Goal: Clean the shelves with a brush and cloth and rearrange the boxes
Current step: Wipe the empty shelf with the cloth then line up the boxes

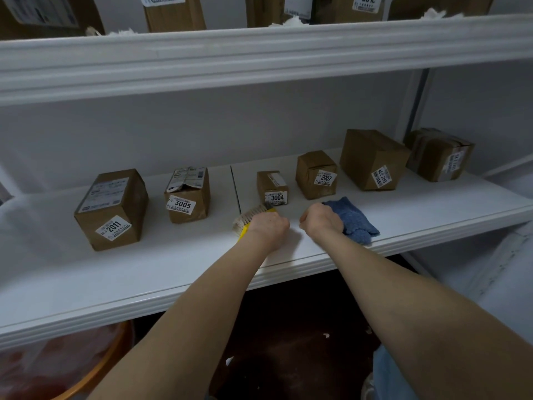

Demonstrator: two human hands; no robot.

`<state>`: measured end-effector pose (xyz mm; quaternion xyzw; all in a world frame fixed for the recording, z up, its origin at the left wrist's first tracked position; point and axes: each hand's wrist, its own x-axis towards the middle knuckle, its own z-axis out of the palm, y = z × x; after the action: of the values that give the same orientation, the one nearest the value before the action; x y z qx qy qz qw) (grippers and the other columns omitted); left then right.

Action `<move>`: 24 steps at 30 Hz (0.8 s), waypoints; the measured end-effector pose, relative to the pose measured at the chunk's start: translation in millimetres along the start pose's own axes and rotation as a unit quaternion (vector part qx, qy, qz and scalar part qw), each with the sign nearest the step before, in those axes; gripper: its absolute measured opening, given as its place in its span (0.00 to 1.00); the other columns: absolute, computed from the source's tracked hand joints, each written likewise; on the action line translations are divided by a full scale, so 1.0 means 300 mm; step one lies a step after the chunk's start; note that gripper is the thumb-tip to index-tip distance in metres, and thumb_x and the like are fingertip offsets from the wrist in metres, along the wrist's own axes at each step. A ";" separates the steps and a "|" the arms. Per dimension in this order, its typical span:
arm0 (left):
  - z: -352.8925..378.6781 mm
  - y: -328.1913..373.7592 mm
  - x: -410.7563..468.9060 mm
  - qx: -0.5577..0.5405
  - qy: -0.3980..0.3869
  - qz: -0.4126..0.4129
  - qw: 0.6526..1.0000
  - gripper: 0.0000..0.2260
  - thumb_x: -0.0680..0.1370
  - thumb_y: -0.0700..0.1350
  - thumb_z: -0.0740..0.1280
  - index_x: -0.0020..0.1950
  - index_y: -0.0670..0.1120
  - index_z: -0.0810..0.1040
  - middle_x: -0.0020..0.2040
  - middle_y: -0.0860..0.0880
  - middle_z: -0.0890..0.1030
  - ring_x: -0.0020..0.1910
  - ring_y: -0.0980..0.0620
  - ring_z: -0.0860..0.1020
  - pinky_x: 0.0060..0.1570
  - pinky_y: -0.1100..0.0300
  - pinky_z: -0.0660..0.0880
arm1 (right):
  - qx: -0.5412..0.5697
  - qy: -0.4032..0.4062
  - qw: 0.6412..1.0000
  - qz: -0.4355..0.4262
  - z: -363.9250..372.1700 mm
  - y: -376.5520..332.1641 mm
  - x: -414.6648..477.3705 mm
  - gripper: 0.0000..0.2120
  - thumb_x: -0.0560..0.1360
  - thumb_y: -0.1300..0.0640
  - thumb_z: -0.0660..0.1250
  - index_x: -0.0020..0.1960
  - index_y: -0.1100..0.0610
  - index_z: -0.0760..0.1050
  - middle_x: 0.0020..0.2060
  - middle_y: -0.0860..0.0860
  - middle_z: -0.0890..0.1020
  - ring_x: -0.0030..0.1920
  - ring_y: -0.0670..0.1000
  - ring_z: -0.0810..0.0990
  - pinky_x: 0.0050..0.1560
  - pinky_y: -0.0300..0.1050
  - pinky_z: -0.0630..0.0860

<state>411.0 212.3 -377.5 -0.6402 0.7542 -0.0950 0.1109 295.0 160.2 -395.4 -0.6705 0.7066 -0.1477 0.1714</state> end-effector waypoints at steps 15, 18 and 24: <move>0.004 -0.017 0.012 -0.007 0.020 0.015 1.000 0.13 0.81 0.42 0.56 0.61 0.43 0.76 0.60 0.42 0.77 0.60 0.43 0.76 0.56 0.53 0.73 | 0.029 -0.061 0.997 0.035 0.012 -0.003 0.048 0.14 0.76 0.59 0.62 0.60 0.62 0.76 0.57 0.56 0.79 0.55 0.58 0.79 0.47 0.45 0.74; -0.012 -0.035 0.025 -0.034 0.029 0.010 0.999 0.14 0.80 0.40 0.56 0.60 0.44 0.77 0.58 0.42 0.78 0.57 0.43 0.77 0.53 0.51 0.76 | 0.047 -0.077 0.995 0.044 -0.010 0.016 0.068 0.15 0.77 0.63 0.60 0.61 0.65 0.75 0.57 0.58 0.79 0.54 0.58 0.79 0.46 0.44 0.75; -0.006 -0.054 0.026 -0.025 0.033 -0.040 0.998 0.14 0.78 0.35 0.58 0.60 0.42 0.77 0.57 0.41 0.77 0.56 0.42 0.77 0.52 0.50 0.76 | 0.076 -0.094 0.992 0.048 -0.021 0.028 0.098 0.04 0.75 0.66 0.61 0.42 0.62 0.73 0.48 0.60 0.79 0.45 0.57 0.79 0.33 0.40 0.73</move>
<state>424.4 201.9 -371.5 -0.6686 0.7337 -0.1013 0.0660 283.4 131.3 -394.8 -0.6319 0.7053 -0.1287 0.2945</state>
